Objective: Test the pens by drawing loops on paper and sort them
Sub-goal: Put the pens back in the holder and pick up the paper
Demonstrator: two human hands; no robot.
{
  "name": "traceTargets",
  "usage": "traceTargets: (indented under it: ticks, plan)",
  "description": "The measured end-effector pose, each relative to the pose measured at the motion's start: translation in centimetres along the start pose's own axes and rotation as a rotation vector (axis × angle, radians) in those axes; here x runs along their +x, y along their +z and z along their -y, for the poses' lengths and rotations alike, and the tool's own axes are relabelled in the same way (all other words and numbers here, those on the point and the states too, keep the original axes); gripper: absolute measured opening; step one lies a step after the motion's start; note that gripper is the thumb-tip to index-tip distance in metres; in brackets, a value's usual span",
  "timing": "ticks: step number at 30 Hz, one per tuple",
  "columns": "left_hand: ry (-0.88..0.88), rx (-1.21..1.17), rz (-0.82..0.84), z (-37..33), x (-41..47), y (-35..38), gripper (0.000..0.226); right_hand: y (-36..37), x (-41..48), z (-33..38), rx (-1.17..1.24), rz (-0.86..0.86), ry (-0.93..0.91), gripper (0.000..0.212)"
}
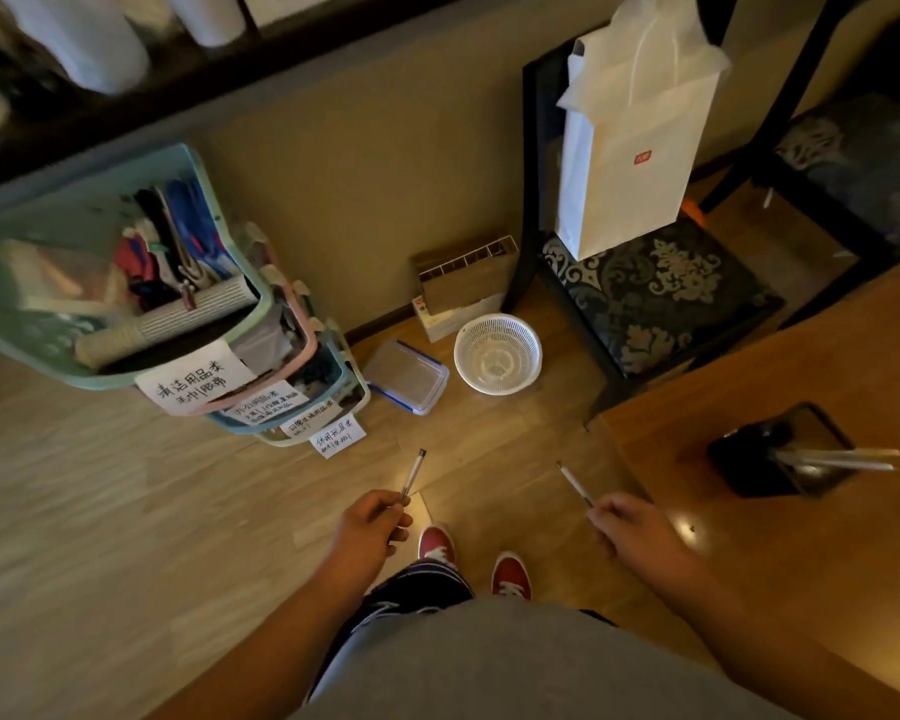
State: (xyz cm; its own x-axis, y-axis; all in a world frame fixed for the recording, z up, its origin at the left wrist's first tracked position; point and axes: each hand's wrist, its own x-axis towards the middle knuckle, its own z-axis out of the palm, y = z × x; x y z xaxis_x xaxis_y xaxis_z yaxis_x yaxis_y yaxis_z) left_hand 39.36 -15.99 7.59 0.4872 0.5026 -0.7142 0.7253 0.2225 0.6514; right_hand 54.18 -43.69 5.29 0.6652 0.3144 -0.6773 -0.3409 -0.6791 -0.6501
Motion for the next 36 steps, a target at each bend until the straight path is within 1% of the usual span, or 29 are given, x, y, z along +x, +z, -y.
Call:
traceTargets:
  ticks: [4,8,13,15,17,20,24,28,30,33,36]
  plan:
    - [-0.009,0.022,0.015,-3.2,3.7,-0.1,0.016,-0.4,4.1,4.2,0.025,-0.008,-0.028,0.021]
    - [0.047,0.117,0.092,-8.2,8.8,1.0,0.017,-1.6,6.8,7.4,0.113,-0.098,0.011,0.019]
    - [0.18,0.262,0.345,-16.4,14.6,4.8,0.016,-4.3,7.2,10.2,0.311,-0.274,0.093,0.018]
    - [0.24,0.329,0.479,-19.7,15.8,7.4,0.016,-5.5,6.5,11.2,0.397,-0.328,0.11,0.018]
    - [0.285,0.376,0.616,-22.6,16.2,10.4,0.016,-6.6,5.4,12.1,0.489,-0.417,0.127,0.018]
    - [0.338,0.416,0.8,-25.9,15.0,15.5,0.015,-7.9,3.0,12.7,0.622,-0.569,0.128,0.016]
    - [0.427,0.505,1.032,-28.3,11.1,21.6,0.014,-9.3,-0.9,12.9,0.836,-0.697,0.101,0.016]
    - [0.467,0.575,1.2,-28.6,7.2,26.3,0.013,-10.8,-4.9,12.2,1.0,-0.85,0.036,0.009]
    - [0.52,0.582,1.266,-28.6,5.5,28.4,0.016,-11.5,-6.5,11.4,1.074,-0.934,-0.001,0.008]
    - [0.6,0.587,1.305,-28.6,3.1,31.2,0.021,-12.8,-8.4,9.8,1.076,-1.065,-0.048,0.008]
    - [0.606,0.554,1.296,-28.3,0.9,33.3,0.019,-14.1,-9.5,8.1,0.899,-1.158,-0.061,0.014]
